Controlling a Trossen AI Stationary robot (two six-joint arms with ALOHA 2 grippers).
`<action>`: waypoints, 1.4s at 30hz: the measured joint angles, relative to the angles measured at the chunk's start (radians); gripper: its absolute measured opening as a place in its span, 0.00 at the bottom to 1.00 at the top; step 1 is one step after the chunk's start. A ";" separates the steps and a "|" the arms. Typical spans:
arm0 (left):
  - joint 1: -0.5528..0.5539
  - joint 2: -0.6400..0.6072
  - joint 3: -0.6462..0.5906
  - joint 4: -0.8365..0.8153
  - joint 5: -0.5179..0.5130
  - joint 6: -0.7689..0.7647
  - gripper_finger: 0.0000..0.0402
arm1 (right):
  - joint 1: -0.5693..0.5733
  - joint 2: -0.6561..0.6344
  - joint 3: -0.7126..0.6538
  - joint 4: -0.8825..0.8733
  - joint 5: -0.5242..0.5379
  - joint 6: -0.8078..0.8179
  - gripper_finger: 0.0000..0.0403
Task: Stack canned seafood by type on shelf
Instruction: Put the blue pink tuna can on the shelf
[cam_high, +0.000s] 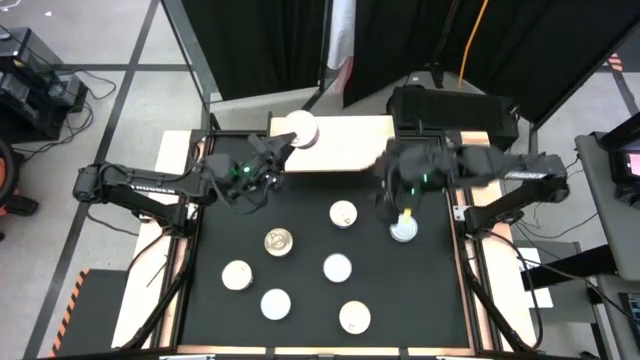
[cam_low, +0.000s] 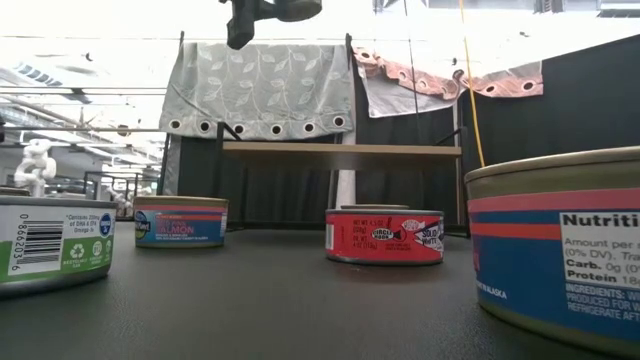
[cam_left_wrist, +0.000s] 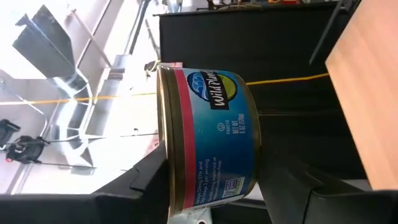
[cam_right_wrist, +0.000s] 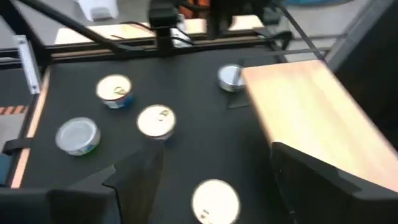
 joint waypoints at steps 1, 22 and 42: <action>0.000 0.000 0.000 -0.003 0.000 -0.003 0.49 | 0.022 -0.026 -0.079 0.071 0.007 0.009 0.70; 0.016 0.001 0.000 -0.321 0.064 -0.389 0.49 | 0.163 -0.291 -0.779 0.777 -0.050 0.063 0.60; 0.153 0.000 0.018 -0.390 0.069 -0.469 0.49 | 0.168 -0.292 -0.779 0.822 -0.041 -0.091 0.60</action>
